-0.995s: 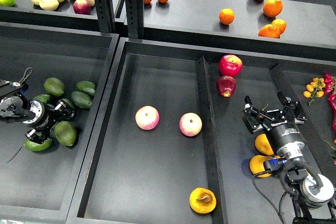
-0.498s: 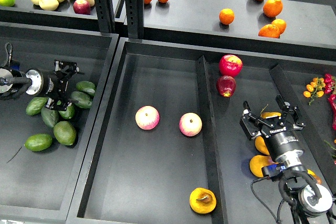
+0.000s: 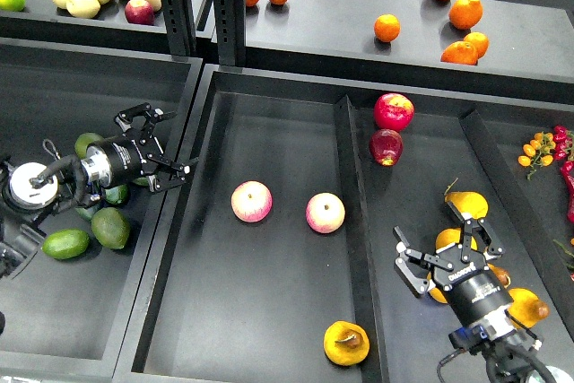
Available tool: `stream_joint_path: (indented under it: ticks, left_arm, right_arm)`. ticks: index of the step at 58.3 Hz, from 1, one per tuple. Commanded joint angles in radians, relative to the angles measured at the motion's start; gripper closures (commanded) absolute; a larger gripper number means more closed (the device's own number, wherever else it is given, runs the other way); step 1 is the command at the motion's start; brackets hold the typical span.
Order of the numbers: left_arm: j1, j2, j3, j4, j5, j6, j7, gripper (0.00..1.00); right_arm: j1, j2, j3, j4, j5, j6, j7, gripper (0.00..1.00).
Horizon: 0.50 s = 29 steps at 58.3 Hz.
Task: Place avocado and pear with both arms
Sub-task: 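Raise the left gripper out of the avocado bin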
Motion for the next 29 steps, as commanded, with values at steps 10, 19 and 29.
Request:
stream_joint_path:
  ticks: [10, 19, 29]
  left_arm:
    - [0.125, -0.122, -0.180, -0.101, -0.001, 0.000, 0.000, 0.03]
    - [0.189, -0.188, -0.243, -0.163, -0.002, 0.000, 0.000, 0.02]
    - [0.261, -0.188, -0.274, -0.235, -0.005, 0.000, 0.000, 0.02]
  right_arm:
    - [0.003, -0.161, -0.081, -0.003, -0.001, 0.026, -0.059, 0.01]
    - [0.012, -0.229, -0.140, -0.004, -0.010, 0.026, -0.059, 0.01]
    - [0.055, -0.315, -0.239, -0.003, -0.015, 0.026, -0.059, 0.01]
